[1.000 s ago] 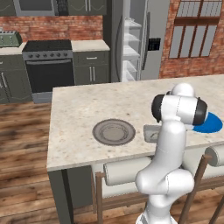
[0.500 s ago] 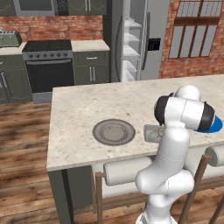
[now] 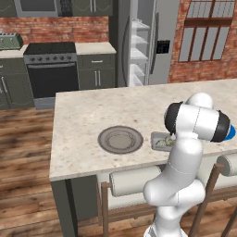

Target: Place two dumplings into each of the tupperware containers and then place the containers in the fridge.

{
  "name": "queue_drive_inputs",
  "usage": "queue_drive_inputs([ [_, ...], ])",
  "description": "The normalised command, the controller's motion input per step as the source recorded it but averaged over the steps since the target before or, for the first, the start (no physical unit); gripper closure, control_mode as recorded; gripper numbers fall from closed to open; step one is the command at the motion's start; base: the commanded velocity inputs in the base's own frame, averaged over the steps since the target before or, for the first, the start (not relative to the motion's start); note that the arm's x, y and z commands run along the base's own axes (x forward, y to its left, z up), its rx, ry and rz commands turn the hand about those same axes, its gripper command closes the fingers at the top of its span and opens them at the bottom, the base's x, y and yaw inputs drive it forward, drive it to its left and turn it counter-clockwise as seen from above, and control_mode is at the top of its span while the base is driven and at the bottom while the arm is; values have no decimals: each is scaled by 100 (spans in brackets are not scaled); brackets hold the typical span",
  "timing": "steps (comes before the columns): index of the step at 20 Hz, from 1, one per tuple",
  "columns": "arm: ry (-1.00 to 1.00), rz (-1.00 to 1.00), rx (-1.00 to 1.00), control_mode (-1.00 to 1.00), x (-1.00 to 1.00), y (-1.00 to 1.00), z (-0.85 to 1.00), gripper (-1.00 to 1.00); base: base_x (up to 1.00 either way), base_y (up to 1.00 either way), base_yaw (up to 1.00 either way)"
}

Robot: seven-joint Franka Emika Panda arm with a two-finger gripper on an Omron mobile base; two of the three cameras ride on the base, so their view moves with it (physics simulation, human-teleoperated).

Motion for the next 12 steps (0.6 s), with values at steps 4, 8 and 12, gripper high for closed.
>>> queue_drive_inputs([
  [4,7,-1,0,-100,0,0,-7,-100,0,0,0],
  [8,9,-1,0,-100,0,0,-16,-100,0,0,0],
  [12,1,0,0,-100,0,0,-10,100,0,0,0],
])
